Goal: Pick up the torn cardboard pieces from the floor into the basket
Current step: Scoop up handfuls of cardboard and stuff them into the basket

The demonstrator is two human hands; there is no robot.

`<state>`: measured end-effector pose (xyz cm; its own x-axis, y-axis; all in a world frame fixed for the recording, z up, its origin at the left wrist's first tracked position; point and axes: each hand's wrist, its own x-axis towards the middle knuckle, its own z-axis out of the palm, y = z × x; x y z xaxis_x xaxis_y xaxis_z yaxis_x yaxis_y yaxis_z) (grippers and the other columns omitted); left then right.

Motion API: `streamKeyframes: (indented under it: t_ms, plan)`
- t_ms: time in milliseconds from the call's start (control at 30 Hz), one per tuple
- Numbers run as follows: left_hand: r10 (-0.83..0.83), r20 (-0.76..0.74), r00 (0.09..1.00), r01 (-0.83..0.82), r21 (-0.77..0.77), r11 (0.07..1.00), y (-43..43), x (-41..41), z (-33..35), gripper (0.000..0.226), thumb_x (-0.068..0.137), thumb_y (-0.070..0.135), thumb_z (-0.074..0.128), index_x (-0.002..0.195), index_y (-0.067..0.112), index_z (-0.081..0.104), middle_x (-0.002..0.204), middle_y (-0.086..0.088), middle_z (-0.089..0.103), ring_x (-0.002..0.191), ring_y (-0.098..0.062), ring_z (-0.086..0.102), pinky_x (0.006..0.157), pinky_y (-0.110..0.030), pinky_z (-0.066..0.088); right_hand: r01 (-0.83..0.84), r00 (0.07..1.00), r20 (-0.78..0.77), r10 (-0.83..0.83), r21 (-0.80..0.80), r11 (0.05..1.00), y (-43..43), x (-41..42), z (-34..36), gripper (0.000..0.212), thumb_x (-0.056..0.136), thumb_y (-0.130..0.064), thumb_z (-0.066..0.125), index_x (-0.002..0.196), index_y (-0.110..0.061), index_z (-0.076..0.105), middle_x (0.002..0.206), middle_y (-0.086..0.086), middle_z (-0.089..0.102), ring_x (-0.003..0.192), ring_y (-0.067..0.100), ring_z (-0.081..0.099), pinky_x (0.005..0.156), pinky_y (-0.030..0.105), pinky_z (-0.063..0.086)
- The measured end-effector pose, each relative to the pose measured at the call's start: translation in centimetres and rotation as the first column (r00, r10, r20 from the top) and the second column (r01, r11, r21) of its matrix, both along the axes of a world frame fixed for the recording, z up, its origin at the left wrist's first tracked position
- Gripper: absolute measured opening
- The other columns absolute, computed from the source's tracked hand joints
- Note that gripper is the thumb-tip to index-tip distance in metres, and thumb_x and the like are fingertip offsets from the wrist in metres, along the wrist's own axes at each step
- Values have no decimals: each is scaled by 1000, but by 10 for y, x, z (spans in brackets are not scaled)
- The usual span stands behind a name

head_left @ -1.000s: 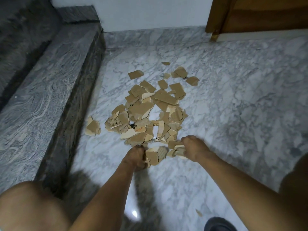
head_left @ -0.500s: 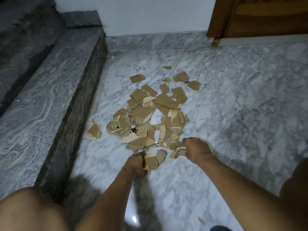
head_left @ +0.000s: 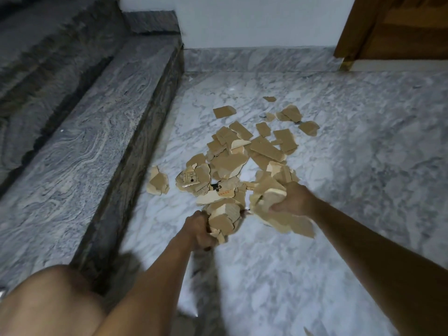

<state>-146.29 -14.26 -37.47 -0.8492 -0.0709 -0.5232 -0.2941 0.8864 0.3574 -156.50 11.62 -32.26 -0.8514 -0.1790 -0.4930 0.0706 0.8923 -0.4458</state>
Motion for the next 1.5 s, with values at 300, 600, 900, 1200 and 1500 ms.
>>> streamKeyframes:
  t_ms: [300, 600, 900, 1200, 1500]
  plan:
    - [67, -48, 997, -68, -37, 997, 14, 21, -36, 61, 74, 44, 60, 130, 36, 38, 107, 3, 67, 102, -25, 62, 78, -35, 51, -131, 991, 38, 128, 84, 988, -77, -30, -8, 77, 62, -38, 90, 126, -10, 57, 123, 8, 64, 112, 26, 60, 94, 37, 52]
    - [310, -35, 950, -312, -93, 946, -96, 25, -22, 47, 59, 50, 75, 95, 22, 67, 90, 3, 70, 88, -17, 66, 69, -22, 50, -240, 965, 95, 246, -68, 968, -124, -4, -31, 96, 74, -40, 84, 152, -19, 34, 146, 8, 51, 132, 28, 50, 105, 31, 43]
    - [369, 1, 930, -369, 10, 930, -118, 9, -9, 51, 51, 48, 74, 96, 27, 64, 93, 4, 70, 89, -17, 63, 67, -21, 45, -227, 974, -9, 226, -38, 973, -134, 38, -56, 85, 79, -37, 80, 149, -14, 37, 139, 10, 55, 126, 29, 53, 100, 34, 46]
    - [-133, -97, 986, 134, 11, 991, -69, -33, -10, 87, 45, 64, 66, 125, 28, 61, 140, 1, 51, 129, -21, 49, 106, -35, 44, -437, 898, 182, 400, 285, 853, -51, 2, -38, 90, 45, -69, 74, 116, -15, 65, 112, 5, 70, 103, 23, 66, 86, 33, 54]
    - [-238, -182, 954, 228, -74, 971, -42, -31, -31, 63, 65, 45, 70, 122, 21, 57, 116, -4, 56, 103, -25, 58, 88, -37, 51, -308, 937, -78, 339, 267, 913, -32, 39, -35, 37, 81, -22, 67, 114, -19, 50, 113, 3, 63, 107, 27, 64, 76, 29, 45]
